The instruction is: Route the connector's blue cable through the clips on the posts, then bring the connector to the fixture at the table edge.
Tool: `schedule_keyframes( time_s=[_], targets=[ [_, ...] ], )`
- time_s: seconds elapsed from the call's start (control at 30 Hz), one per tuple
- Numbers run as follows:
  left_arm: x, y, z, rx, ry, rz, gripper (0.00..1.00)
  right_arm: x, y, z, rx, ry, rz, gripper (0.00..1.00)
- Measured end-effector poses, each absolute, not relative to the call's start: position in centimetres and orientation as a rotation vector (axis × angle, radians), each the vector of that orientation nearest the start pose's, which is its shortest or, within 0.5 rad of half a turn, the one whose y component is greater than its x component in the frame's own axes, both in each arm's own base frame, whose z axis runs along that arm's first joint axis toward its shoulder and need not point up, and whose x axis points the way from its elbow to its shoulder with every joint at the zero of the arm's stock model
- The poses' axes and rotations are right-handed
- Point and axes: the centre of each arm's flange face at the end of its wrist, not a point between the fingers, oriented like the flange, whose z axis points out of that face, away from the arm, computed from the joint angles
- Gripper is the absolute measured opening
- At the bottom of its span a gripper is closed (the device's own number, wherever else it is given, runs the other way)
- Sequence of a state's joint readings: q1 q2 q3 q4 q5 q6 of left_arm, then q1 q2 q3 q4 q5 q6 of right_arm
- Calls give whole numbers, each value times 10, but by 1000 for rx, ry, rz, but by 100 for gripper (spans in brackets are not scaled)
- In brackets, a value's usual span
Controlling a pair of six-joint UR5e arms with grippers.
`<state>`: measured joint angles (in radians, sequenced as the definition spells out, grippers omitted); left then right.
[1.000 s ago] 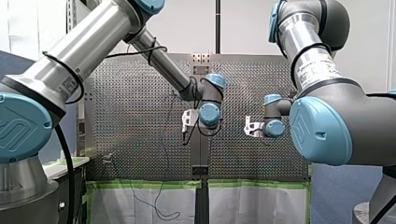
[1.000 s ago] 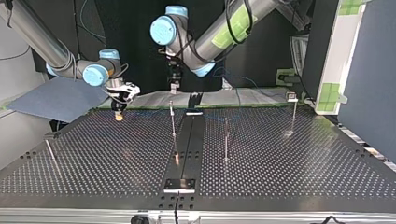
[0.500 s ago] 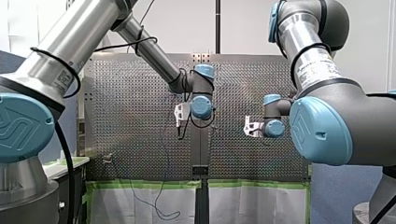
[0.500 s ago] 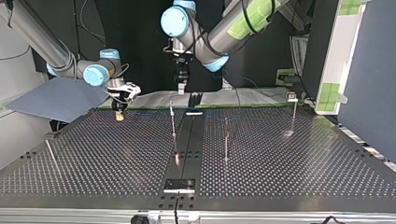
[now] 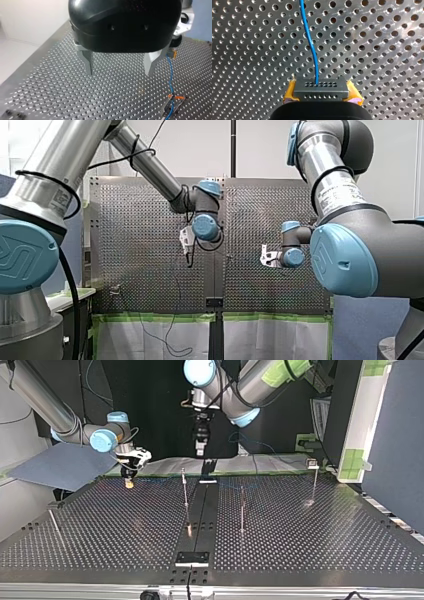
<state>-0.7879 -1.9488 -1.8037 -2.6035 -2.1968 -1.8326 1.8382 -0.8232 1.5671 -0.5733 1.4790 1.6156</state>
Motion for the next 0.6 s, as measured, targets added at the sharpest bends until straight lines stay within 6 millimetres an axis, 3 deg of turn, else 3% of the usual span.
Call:
schedule_keyframes(
  time_s=[0.6],
  targets=[
    [295,-402,246,-104,1635,-345,100,313,-596,93,1599,-1176,1401,0]
  ],
)
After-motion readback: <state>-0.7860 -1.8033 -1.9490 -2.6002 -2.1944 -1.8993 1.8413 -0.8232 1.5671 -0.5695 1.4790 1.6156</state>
